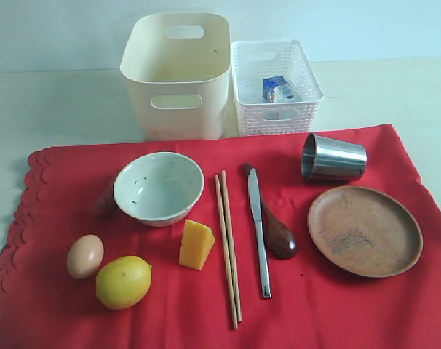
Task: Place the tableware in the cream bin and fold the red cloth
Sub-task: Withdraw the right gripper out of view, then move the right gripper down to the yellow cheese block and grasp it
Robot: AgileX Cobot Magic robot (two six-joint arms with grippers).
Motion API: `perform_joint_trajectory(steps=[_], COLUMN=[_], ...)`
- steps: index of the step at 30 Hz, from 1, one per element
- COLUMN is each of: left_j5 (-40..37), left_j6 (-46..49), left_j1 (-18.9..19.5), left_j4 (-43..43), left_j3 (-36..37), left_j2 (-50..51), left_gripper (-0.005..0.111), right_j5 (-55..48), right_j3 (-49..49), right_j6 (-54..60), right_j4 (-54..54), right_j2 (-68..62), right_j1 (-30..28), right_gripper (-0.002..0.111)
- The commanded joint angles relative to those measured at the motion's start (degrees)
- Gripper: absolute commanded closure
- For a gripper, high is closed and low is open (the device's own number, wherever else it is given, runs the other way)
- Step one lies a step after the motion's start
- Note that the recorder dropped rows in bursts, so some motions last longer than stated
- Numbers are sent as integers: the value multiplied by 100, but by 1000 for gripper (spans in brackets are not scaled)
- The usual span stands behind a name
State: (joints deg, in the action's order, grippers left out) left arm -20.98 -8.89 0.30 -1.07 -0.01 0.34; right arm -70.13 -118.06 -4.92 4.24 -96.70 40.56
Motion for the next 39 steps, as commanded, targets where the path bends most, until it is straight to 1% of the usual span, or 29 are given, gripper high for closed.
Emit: perform_joint_trajectory(steps=[1,8,13,19,24,27,39], left_j5=[55,55,55,55,55,55,55], left_j6=[-9,-9,-9,-9,-9,-9,-9], left_j1=[-24,-24,-24,-24,-24,-24,-24], left_j4=[-4,-4,-4,-4,-4,-4,-4], left_j3=[1,1,1,1,1,1,1], left_j2=[-34,-34,-34,-34,-34,-34,-34], left_gripper=[107,107,107,107,107,107,107], right_j5=[17,17,17,17,17,17,17], right_j3=[403,1045,1532,2051,2507,2746,2854], right_j6=[41,41,85,146,358,358,326], right_j4=[-11,-11,-11,29,481,481,466], right_j2=[122,134,90,-163,-465,-626,-1468], right_j1=[208,639,831,841,841,841,841], right_gripper=[50,50,50,50,50,50,50])
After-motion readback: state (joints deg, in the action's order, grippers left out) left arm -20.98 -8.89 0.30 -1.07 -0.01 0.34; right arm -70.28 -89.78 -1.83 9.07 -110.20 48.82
